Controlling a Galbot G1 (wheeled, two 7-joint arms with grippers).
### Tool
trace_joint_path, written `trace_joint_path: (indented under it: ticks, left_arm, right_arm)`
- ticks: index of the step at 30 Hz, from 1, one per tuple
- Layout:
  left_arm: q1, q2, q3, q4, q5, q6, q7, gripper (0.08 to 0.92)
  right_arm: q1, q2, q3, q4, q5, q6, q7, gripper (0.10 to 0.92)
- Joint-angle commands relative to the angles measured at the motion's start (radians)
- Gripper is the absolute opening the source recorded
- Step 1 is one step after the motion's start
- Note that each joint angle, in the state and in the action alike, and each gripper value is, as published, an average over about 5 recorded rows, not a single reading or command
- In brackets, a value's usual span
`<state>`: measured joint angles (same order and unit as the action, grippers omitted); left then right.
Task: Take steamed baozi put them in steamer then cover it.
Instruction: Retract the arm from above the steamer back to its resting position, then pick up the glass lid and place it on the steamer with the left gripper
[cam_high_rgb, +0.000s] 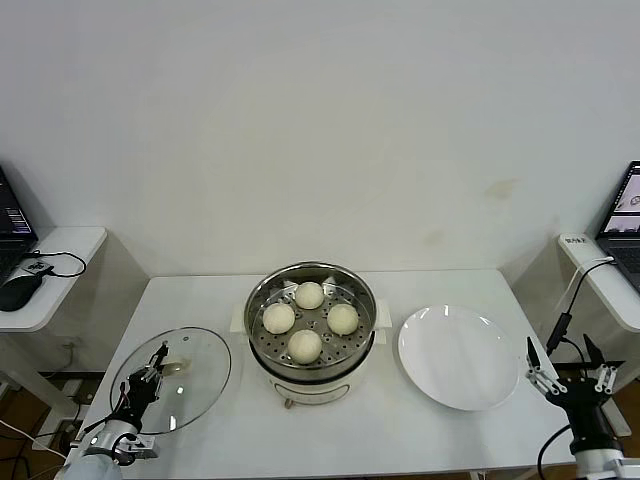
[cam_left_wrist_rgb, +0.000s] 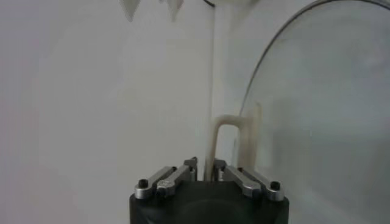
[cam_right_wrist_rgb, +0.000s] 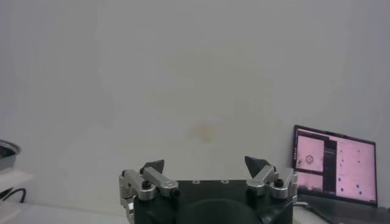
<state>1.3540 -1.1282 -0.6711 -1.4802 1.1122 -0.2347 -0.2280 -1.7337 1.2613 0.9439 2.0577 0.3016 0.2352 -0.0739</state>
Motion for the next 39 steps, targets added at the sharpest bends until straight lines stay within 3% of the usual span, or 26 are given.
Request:
trace_joint_path:
  ticks: [1, 8, 13, 19, 24, 31, 39]
  left_arm:
    - [0.079, 0.019, -0.111, -0.187, -0.006, 0.049, 0.006, 0.141]
    - [0.124, 0.094, -0.207, -0.370, -0.087, 0.164, 0.151, 0.141]
    - [0.100, 0.157, -0.196, -0.450, -0.159, 0.221, 0.226, 0.141]
    - [0.067, 0.221, -0.056, -0.559, -0.229, 0.324, 0.294, 0.141]
    - [-0.001, 0.257, 0.123, -0.609, -0.226, 0.406, 0.298, 0.141]
    - [-0.162, 0.235, 0.367, -0.611, -0.193, 0.522, 0.329, 0.141]
    - [-0.277, 0.098, 0.547, -0.570, -0.012, 0.589, 0.409, 0.141]
  right_arm:
    - [0.000, -0.005, -0.011, 0.001, -0.009, 0.000, -0.003, 0.823]
    - [0.001, -0.014, -0.036, -0.007, -0.039, -0.006, -0.014, 0.823]
    - [0.007, -0.012, -0.067, -0.031, -0.068, -0.006, -0.022, 0.823]
    - [0.023, 0.008, -0.108, -0.070, -0.118, -0.002, -0.021, 0.823]
    - [0.030, 0.027, -0.137, -0.084, -0.187, 0.004, -0.009, 0.823]
    - [0.045, 0.059, -0.160, -0.101, -0.290, 0.004, 0.020, 0.823]
    - [0.082, 0.119, -0.177, -0.135, -0.375, 0.016, 0.042, 0.823]
